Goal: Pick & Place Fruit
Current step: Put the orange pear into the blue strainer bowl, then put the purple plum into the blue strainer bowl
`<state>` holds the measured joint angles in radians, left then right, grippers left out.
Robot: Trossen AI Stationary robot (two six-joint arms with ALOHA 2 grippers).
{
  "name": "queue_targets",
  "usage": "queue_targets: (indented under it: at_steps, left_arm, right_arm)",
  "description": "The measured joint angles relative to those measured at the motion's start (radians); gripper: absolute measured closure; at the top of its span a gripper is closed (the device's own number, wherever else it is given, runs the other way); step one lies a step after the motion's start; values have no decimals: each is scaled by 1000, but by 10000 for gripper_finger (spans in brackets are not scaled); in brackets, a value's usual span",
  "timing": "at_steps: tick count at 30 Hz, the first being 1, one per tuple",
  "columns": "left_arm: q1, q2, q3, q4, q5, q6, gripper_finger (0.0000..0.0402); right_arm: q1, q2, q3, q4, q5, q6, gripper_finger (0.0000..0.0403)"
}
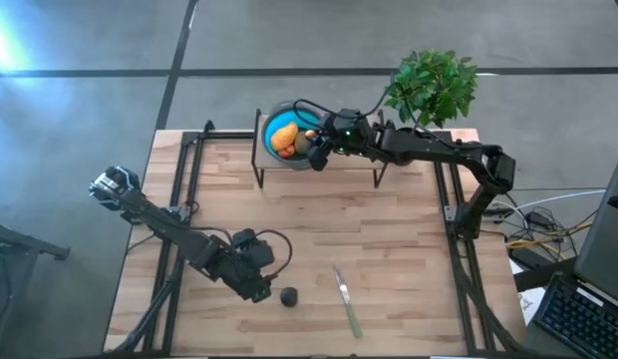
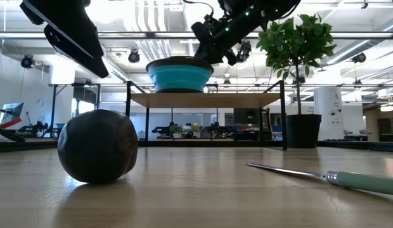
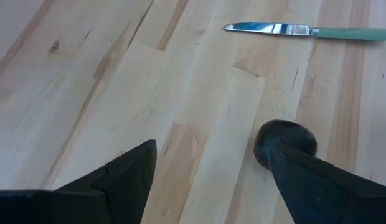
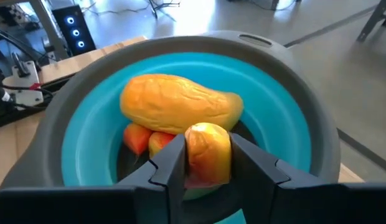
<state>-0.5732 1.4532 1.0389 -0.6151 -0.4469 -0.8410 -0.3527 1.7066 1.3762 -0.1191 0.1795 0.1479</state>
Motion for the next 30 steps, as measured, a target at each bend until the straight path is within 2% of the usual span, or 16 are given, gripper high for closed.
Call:
queue_targets:
  at_steps: [8,20,30]
  left_arm:
    - [2,0,0,2,0,-1,90]
    - [3,0,0,2,0,-2,90]
    - [3,-1,0,3,12,-78,90]
  right_arm:
    - [-5,0,0,-13,3,7,268]
    - [-11,-12,10,-16,5,25,193]
    - [-9,-122,11,-101,2,33,178]
